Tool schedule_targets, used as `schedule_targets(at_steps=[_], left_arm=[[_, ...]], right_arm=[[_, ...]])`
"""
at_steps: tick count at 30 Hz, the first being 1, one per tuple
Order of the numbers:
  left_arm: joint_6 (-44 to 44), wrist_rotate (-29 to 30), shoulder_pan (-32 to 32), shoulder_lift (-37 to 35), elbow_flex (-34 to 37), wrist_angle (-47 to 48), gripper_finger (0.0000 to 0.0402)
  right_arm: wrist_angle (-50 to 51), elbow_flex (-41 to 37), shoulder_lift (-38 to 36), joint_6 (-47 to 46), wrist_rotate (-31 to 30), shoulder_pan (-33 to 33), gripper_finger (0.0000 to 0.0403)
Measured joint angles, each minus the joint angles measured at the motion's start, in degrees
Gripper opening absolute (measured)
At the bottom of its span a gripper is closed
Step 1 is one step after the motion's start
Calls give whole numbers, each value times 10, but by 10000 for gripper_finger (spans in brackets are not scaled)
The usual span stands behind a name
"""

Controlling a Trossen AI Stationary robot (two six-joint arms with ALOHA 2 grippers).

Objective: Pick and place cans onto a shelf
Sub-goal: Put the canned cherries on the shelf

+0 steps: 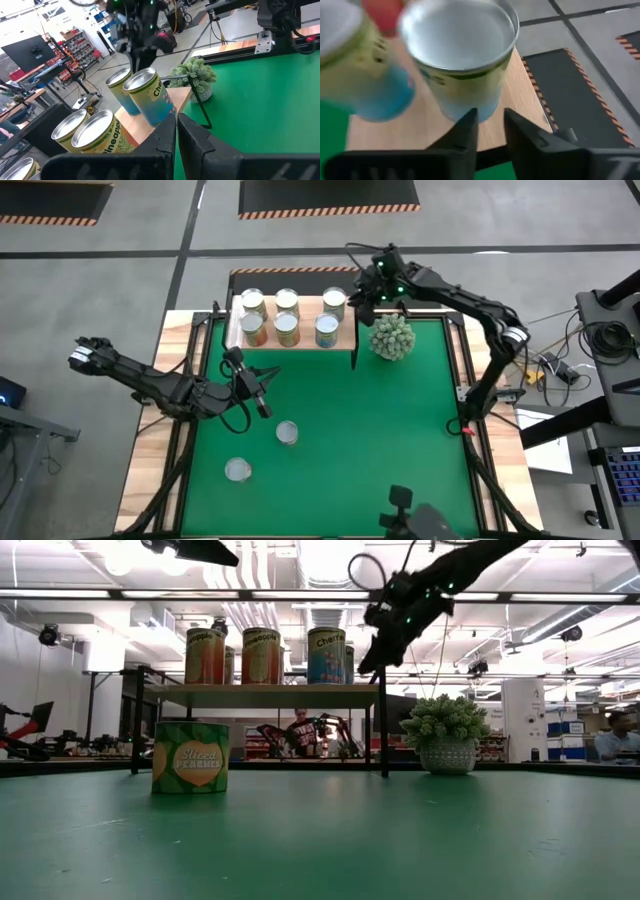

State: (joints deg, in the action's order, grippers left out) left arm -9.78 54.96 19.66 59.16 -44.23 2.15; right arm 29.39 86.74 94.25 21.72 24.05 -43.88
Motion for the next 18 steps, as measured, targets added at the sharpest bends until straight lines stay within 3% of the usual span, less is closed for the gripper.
schedule_targets(at_steps=[5,12,18], left_arm=[[-1,0,0,0,0,0,0],[-2,0,0,0,0,0,0],[-2,0,0,0,0,0,0]], right_arm=[[-30,1,24,-6,2,6,13],[-78,2,29,-6,3,30,13],[-58,2,12,-1,-1,36,13]])
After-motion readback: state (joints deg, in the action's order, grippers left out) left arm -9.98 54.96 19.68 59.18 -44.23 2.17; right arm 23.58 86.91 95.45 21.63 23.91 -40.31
